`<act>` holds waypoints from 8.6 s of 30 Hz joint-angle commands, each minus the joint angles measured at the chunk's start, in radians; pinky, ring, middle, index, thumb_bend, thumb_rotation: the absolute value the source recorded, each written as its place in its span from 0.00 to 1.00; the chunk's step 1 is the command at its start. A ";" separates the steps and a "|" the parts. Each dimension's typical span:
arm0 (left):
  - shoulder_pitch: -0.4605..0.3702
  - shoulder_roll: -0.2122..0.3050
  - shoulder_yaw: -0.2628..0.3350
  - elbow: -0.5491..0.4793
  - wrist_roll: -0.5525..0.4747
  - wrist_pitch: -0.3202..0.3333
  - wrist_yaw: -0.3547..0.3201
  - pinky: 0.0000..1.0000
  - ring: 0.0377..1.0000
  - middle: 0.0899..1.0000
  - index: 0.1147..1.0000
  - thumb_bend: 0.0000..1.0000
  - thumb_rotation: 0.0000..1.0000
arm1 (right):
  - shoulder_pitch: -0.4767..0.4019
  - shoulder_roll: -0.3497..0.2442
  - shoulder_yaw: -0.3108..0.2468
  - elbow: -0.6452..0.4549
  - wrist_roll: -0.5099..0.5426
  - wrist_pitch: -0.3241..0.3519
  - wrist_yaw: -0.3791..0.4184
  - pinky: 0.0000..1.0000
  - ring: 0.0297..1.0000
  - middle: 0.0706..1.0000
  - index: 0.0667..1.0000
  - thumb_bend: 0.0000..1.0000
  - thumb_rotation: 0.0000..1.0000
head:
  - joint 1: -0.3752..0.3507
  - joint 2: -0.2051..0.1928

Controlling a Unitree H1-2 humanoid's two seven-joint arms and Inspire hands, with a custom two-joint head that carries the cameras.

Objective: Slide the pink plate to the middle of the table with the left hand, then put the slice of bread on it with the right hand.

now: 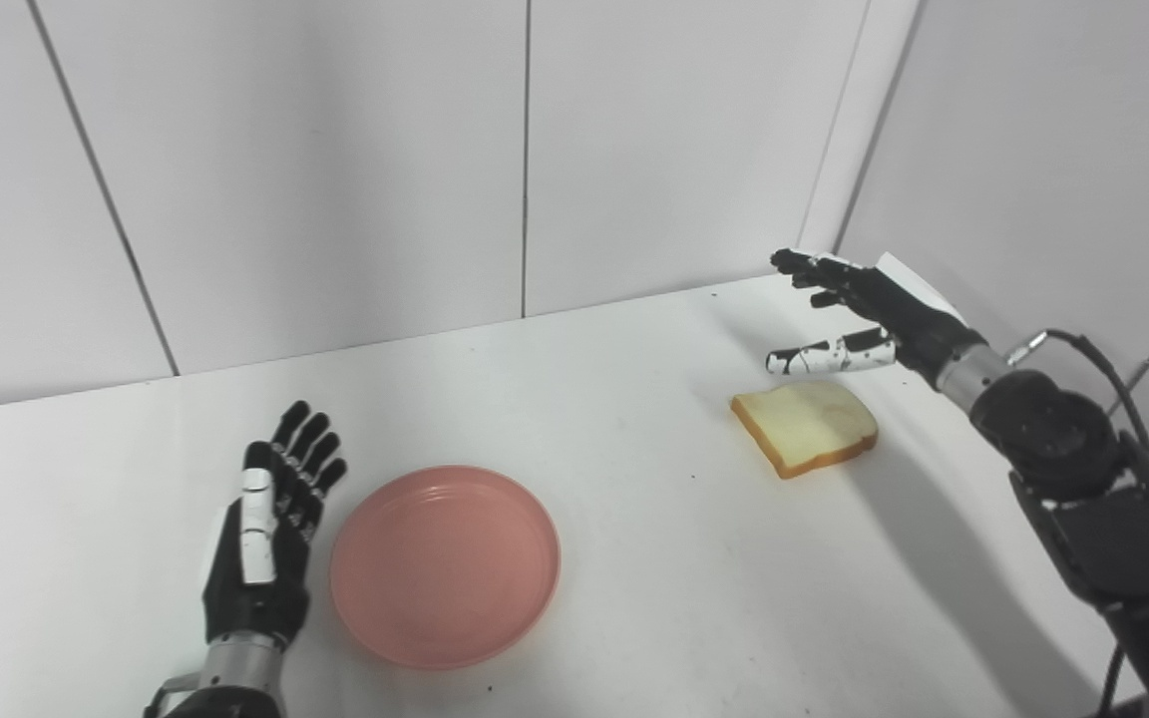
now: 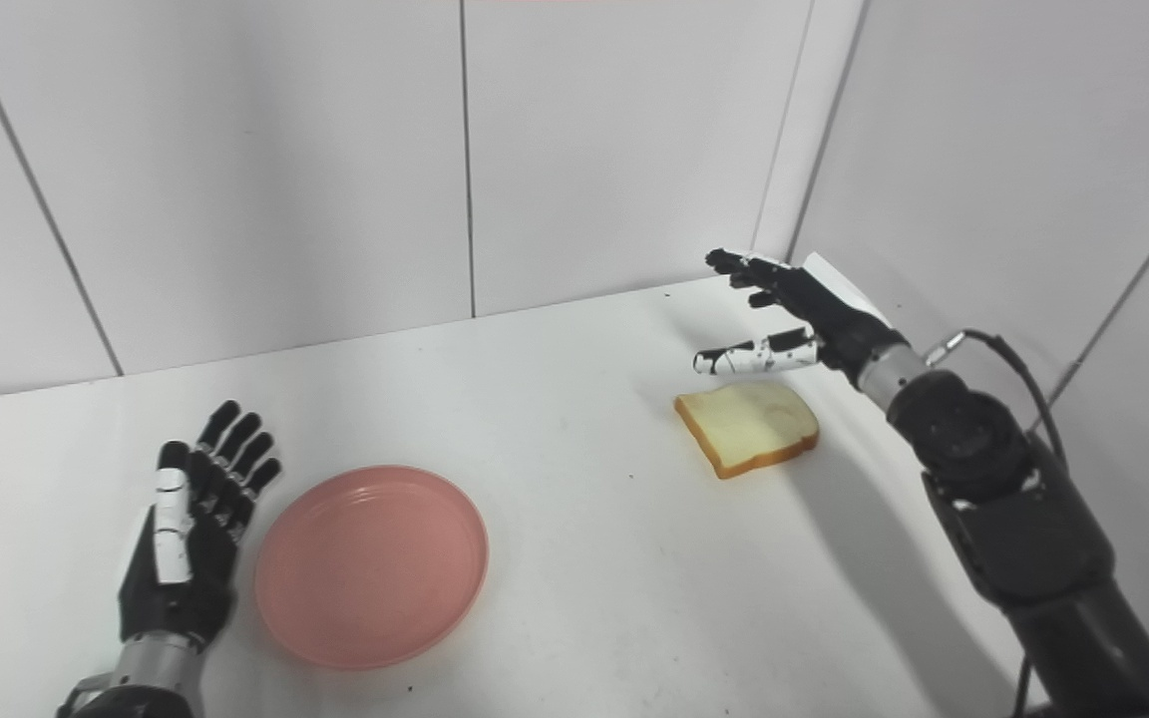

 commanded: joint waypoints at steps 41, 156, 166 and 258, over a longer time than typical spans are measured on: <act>0.012 0.006 0.007 -0.016 -0.016 -0.007 -0.026 0.92 0.92 0.92 0.88 0.72 0.96 | -0.122 -0.160 0.062 0.107 -0.072 -0.063 0.175 0.96 0.96 0.91 0.89 0.97 0.22 | -0.001 0.006; 0.039 0.005 -0.015 -0.109 -0.016 0.056 -0.022 0.93 0.93 0.93 0.89 0.70 0.95 | -0.234 -0.088 0.406 0.291 -0.594 -0.280 0.083 0.56 0.62 0.65 0.62 0.79 0.00 | -0.006 0.062; 0.040 0.006 -0.016 -0.113 -0.012 0.058 -0.019 0.92 0.93 0.93 0.89 0.71 0.94 | -0.219 -0.072 0.373 0.292 -0.543 -0.282 0.077 0.39 0.45 0.47 0.50 0.58 0.00 | -0.009 0.067; -0.003 -0.106 -0.068 -0.072 0.081 0.012 0.126 0.91 0.92 0.91 0.85 0.70 0.95 | -0.371 0.400 0.543 -0.102 -0.396 -0.283 0.338 0.35 0.38 0.46 0.50 0.51 0.00 | 0.529 0.128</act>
